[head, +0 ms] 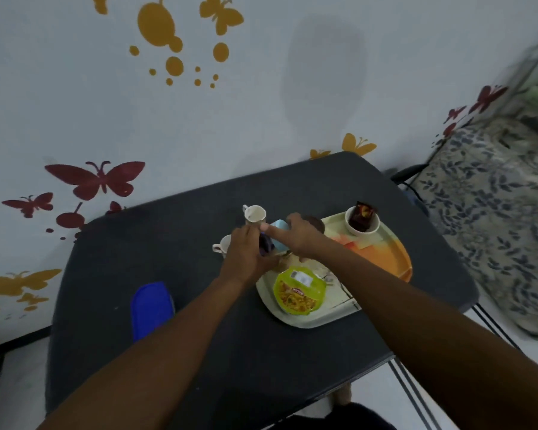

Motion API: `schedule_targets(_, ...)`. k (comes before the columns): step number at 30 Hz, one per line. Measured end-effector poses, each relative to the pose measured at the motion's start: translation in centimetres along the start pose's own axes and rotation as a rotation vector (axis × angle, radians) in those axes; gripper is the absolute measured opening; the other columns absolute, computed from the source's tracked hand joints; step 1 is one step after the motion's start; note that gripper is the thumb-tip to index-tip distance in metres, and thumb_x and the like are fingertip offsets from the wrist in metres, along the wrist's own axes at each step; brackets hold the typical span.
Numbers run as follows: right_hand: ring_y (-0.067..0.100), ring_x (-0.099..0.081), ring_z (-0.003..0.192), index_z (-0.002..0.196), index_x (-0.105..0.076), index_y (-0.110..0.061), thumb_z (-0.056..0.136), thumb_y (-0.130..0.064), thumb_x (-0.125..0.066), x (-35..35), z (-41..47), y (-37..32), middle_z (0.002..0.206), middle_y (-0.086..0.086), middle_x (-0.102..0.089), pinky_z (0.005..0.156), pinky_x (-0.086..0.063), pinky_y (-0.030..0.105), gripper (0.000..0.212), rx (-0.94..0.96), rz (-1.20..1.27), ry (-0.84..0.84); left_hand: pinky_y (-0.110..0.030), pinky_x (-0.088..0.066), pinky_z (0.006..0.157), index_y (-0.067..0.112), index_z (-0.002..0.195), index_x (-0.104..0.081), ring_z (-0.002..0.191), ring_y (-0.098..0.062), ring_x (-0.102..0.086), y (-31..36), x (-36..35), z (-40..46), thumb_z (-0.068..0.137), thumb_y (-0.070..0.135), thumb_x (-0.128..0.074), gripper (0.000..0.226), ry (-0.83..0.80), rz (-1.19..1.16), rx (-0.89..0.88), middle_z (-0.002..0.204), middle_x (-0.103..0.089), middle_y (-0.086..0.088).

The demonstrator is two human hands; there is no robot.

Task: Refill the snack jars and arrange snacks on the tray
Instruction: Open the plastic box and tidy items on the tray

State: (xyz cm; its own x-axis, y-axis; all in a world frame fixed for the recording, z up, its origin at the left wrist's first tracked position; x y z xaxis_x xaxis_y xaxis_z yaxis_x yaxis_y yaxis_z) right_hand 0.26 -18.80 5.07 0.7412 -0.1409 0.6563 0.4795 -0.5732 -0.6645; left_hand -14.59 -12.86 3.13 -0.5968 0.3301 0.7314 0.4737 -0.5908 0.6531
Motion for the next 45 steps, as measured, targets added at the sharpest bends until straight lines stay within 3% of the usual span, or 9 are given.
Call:
schedule_targets(3, 0.021, -0.059, 0.11, 0.133, -0.053, -0.014, 0.083, -0.059, -0.072, 3.2, 0.9, 1.9, 0.127, 0.006, -0.06, 0.09, -0.05, 0.035, 0.07, 0.185, 0.042, 0.101, -0.029, -0.038, 0.083, 0.014, 0.121, -0.06, 0.098, -0.006, -0.037, 2.9, -2.6, 2.1, 0.069, 0.031, -0.091, 0.064, 0.049, -0.036, -0.005, 0.114, -0.062, -0.004)
schedule_targets(6, 0.021, -0.06, 0.096, 0.117, -0.058, -0.01, 0.086, -0.057, -0.072, 6.5, 1.8, 4.9, 0.114, 0.008, -0.063, 0.076, -0.046, 0.031, 0.058, 0.195, 0.053, 0.105, -0.019, -0.029, 0.086, 0.012, 0.131, -0.057, 0.104, -0.005, -0.038, 5.7, -5.8, 4.0, 0.07, 0.027, -0.091, 0.072, 0.015, -0.012, 0.004, 0.122, -0.059, -0.005)
schedule_targets(11, 0.026, -0.067, 0.085, 0.118, -0.052, -0.007, 0.082, -0.064, -0.071, 10.5, 3.4, 8.8, 0.108, 0.011, -0.061, 0.069, -0.061, 0.045, 0.07, 0.131, 0.002, -0.047, -0.033, -0.042, 0.095, 0.014, 0.134, -0.056, 0.114, -0.023, -0.051, 8.1, -10.2, 5.7, 0.068, 0.031, -0.092, 0.077, -0.021, 0.037, 0.054, 0.123, -0.06, -0.005)
schedule_targets(16, 0.019, -0.069, 0.073, 0.111, -0.053, -0.01, 0.075, -0.069, -0.073, 12.1, 5.2, 9.8, 0.098, 0.007, -0.064, 0.048, -0.054, 0.029, 0.071, 0.114, -0.078, -0.131, -0.032, -0.048, 0.082, 0.02, 0.112, -0.06, 0.099, -0.021, -0.056, 9.4, -12.1, 6.2, 0.066, 0.042, -0.087, 0.058, -0.049, 0.052, 0.177, 0.103, -0.063, 0.0)
schedule_targets(21, 0.024, -0.064, 0.1, 0.128, -0.039, -0.015, 0.075, -0.043, -0.086, 12.6, 6.2, 11.3, 0.116, 0.008, -0.053, 0.071, -0.064, 0.04, 0.076, 0.224, 0.058, -0.338, -0.018, -0.035, 0.082, 0.024, 0.124, -0.055, 0.112, -0.014, -0.05, 10.4, -13.2, 7.3, 0.072, 0.033, -0.087, 0.061, -0.014, 0.052, 0.183, 0.118, -0.056, 0.005)
schedule_targets(25, 0.018, -0.063, 0.098, 0.123, -0.042, -0.019, 0.068, -0.043, -0.088, 12.9, 6.8, 13.2, 0.108, -0.002, -0.056, 0.075, -0.063, 0.042, 0.075, 0.253, 0.169, -0.229, -0.031, -0.04, 0.103, 0.02, 0.146, -0.044, 0.133, -0.019, -0.044, 11.0, -14.2, 8.5, 0.072, 0.044, -0.089, 0.09, -0.119, 0.046, 0.194, 0.142, -0.05, -0.002)
schedule_targets(29, 0.018, -0.062, 0.091, 0.12, -0.045, -0.017, 0.069, -0.049, -0.086, 12.3, 7.7, 16.0, 0.105, -0.001, -0.059, 0.068, -0.052, 0.03, 0.073, 0.246, -0.055, -0.076, -0.042, -0.022, 0.125, 0.013, 0.163, -0.014, 0.153, -0.027, -0.02, 10.4, -16.3, 8.8, 0.076, 0.066, -0.078, 0.12, -0.266, 0.365, 0.124, 0.166, -0.025, -0.008)
schedule_targets(35, 0.029, -0.058, 0.103, 0.133, -0.041, -0.01, 0.069, -0.042, -0.088, 9.7, 8.8, 20.2, 0.121, 0.013, -0.055, 0.07, -0.052, 0.036, 0.085, 0.144, -0.255, -0.139, -0.047, -0.002, 0.127, 0.008, 0.163, -0.001, 0.158, -0.034, 0.003, 7.3, -18.6, 6.3, 0.082, 0.074, -0.063, 0.121, -0.375, 0.61, 0.159, 0.171, 0.001, -0.017)
schedule_targets(45, 0.037, -0.056, 0.117, 0.142, -0.035, -0.008, 0.081, -0.05, -0.079, 6.0, 9.2, 19.4, 0.135, 0.021, -0.047, 0.091, -0.054, 0.044, 0.086, 0.102, -0.275, -0.009, -0.047, 0.01, 0.125, 0.008, 0.161, 0.013, 0.157, -0.035, 0.014, 6.1, -19.5, 5.3, 0.081, 0.069, -0.07, 0.131, -0.447, 0.677, 0.174, 0.17, 0.013, -0.017)
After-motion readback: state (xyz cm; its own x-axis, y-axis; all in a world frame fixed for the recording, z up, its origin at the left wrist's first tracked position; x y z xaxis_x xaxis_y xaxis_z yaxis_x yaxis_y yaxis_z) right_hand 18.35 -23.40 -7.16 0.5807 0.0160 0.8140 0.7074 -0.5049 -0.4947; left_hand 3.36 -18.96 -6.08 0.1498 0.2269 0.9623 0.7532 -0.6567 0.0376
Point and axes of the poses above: each hand's wrist, its own z-axis towards the middle knuckle, its own x-axis out of the back of the hand, y = z × x, the point moved 4 cm from there along z, towards the middle knuckle
